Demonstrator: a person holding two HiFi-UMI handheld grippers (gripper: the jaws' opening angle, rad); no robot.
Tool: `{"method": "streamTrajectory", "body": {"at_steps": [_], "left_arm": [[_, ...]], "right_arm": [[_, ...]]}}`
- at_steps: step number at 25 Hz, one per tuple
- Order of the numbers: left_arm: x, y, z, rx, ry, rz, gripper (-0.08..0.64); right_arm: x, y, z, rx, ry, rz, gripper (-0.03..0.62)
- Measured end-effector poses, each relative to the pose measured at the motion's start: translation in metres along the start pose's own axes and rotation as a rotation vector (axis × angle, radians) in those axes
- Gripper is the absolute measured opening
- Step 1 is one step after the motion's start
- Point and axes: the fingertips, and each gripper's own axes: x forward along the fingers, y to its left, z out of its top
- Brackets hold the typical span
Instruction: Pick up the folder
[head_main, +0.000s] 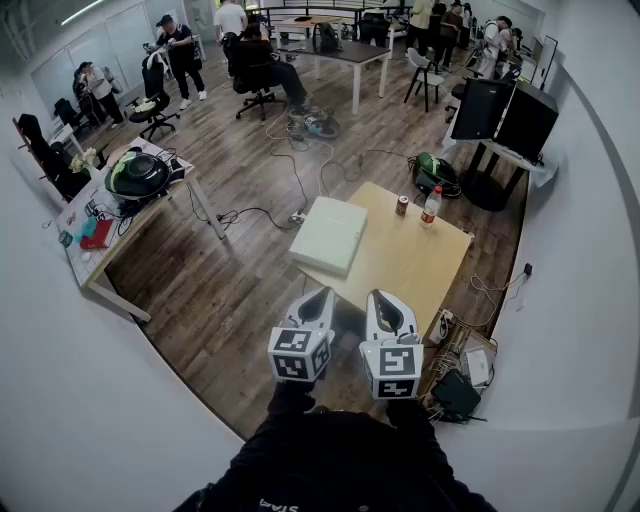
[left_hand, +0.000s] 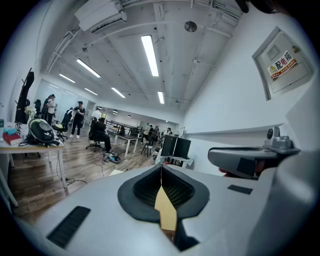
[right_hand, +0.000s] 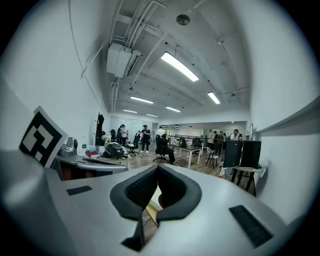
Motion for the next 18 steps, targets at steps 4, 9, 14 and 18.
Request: {"method": "streamTrajectory", "body": {"at_steps": [4, 9, 14, 18], "left_arm": [[0.002, 0.002, -0.001, -0.002, 0.002, 0.0, 0.034], [0.0, 0.01, -0.005, -0.003, 0.005, 0.003, 0.034], [-0.004, 0.017, -0.009, -0.008, 0.014, 0.016, 0.034], [-0.008, 0.028, -0.012, -0.017, 0.021, 0.026, 0.034]], "right_arm": [[0.004, -0.001, 0.0, -0.009, 0.004, -0.011, 0.023], [0.008, 0.007, -0.005, -0.005, 0.009, -0.004, 0.023], [0.013, 0.01, -0.009, 0.048, 0.012, -0.002, 0.023], [0.018, 0.02, -0.008, 0.054, 0.0, 0.009, 0.023]]}}
